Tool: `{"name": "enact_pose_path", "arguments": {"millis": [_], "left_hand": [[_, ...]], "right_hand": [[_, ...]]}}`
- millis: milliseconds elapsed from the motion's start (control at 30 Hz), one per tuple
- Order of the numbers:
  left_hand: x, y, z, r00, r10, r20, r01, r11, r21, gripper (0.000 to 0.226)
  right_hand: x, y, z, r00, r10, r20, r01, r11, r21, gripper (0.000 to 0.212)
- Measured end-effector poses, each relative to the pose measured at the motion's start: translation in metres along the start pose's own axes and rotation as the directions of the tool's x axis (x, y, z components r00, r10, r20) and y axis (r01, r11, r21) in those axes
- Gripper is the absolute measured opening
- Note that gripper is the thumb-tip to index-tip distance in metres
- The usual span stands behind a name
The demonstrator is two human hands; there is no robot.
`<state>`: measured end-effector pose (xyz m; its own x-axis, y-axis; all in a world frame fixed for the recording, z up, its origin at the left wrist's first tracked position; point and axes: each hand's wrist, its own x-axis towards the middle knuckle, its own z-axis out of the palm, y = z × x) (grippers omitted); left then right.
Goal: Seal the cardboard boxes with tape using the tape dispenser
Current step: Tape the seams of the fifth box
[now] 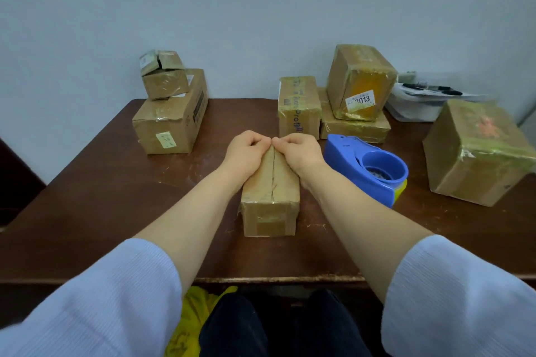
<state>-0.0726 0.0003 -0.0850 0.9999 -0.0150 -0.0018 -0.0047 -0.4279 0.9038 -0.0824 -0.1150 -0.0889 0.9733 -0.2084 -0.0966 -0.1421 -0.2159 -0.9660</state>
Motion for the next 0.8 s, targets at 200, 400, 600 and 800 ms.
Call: {"name": "enact_pose_path", "arguments": {"millis": [200,400,600,800], "left_hand": [[-0.005,-0.005,0.001,1.0,0.012,0.028,-0.007,0.986,-0.166,0.027],[-0.008,-0.01,0.005,0.992,-0.096,-0.079,0.089,0.992,-0.087,0.034],[-0.025,0.004,-0.024,0.731,0.553,0.4,-0.682,0.599,0.419,0.058],[-0.026,0.004,-0.015,0.726,0.316,0.611,-0.687,0.368,0.626,0.053]], "right_hand": [[-0.009,0.013,-0.007,0.983,-0.001,0.182,-0.031,0.984,0.176,0.029],[-0.014,0.0,-0.022,0.984,-0.18,0.022,0.178,0.942,-0.285,0.037],[-0.018,0.008,-0.071,0.96,-0.253,-0.118,0.111,0.735,-0.669,0.039],[-0.037,0.016,-0.087,0.983,-0.101,-0.155,-0.102,0.4,-0.911,0.083]]}}
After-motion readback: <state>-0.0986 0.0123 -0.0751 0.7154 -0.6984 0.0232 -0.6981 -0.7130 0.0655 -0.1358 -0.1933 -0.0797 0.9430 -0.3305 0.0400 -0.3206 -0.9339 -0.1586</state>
